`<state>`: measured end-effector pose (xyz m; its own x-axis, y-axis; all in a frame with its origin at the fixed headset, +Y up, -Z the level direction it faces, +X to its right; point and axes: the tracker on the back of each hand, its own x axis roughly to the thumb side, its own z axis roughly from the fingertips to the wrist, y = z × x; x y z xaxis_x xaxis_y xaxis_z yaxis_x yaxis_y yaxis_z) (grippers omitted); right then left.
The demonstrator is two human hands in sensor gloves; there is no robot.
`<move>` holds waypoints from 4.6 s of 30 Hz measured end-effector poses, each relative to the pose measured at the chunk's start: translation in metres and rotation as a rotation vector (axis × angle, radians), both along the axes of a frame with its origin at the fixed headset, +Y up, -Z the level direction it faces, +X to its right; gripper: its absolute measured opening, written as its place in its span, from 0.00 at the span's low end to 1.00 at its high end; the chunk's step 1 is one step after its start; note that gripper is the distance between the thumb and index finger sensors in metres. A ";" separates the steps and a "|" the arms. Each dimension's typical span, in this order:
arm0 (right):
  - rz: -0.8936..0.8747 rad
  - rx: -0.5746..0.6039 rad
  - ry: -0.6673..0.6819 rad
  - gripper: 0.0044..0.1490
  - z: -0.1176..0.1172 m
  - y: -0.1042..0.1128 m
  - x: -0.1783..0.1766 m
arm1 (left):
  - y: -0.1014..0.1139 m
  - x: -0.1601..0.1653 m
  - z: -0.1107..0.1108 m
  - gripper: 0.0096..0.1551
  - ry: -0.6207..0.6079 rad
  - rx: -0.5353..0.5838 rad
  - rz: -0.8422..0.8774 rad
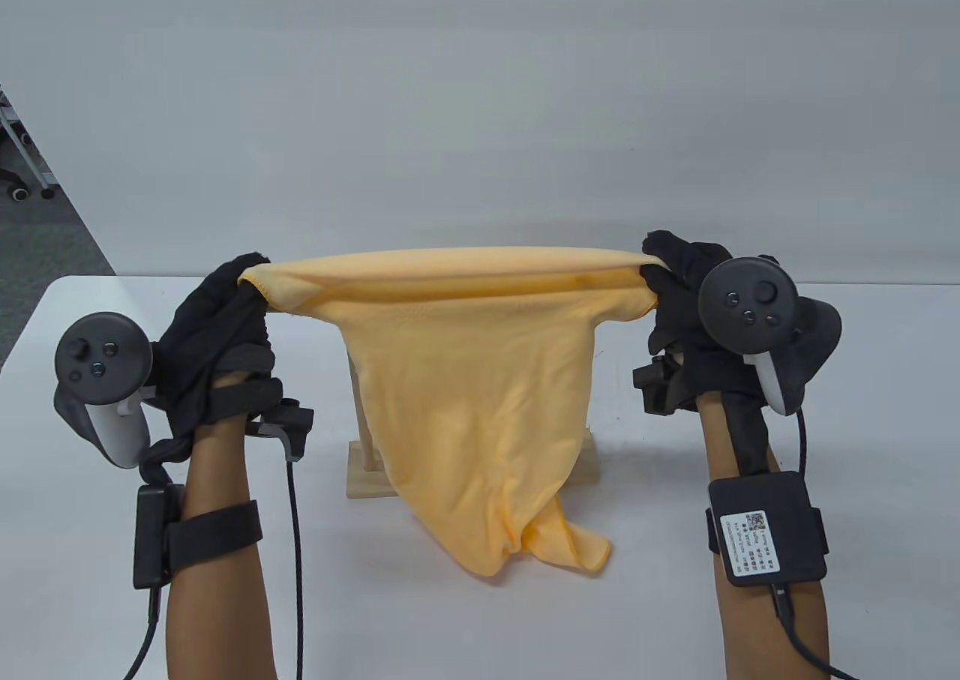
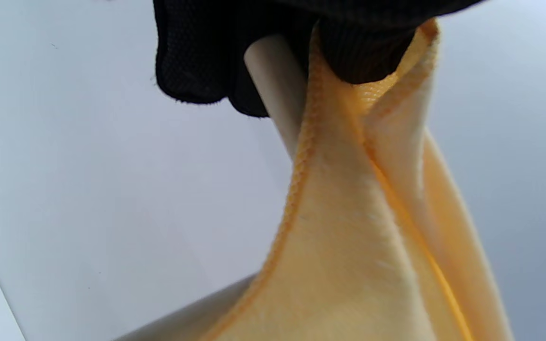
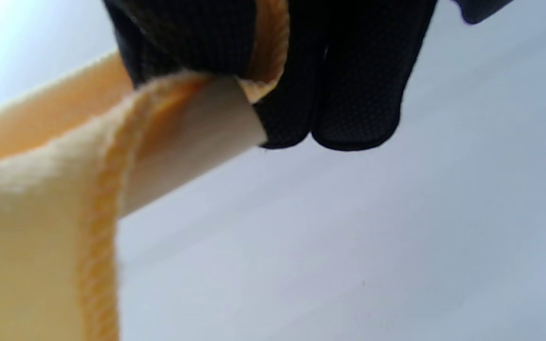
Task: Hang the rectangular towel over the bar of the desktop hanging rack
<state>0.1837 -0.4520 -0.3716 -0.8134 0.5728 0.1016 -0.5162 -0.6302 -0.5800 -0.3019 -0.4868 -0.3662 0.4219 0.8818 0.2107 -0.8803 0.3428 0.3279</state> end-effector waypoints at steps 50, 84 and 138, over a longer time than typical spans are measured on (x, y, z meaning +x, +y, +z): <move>0.118 -0.550 -0.009 0.22 -0.030 -0.157 -0.009 | -0.193 -0.013 -0.003 0.18 -0.107 -0.660 0.149; 0.149 -0.003 0.067 0.22 0.029 -0.005 -0.032 | 0.022 0.060 0.031 0.26 0.011 -0.080 -0.590; 0.280 0.009 0.002 0.35 0.050 -0.143 0.036 | -0.123 -0.038 0.073 0.37 0.104 -0.233 -0.646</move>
<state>0.2202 -0.5951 -0.3211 -0.9396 0.3250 0.1075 -0.3240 -0.7430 -0.5857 -0.3399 -0.6101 -0.2931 0.8855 0.4641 -0.0234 -0.4438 0.8594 0.2538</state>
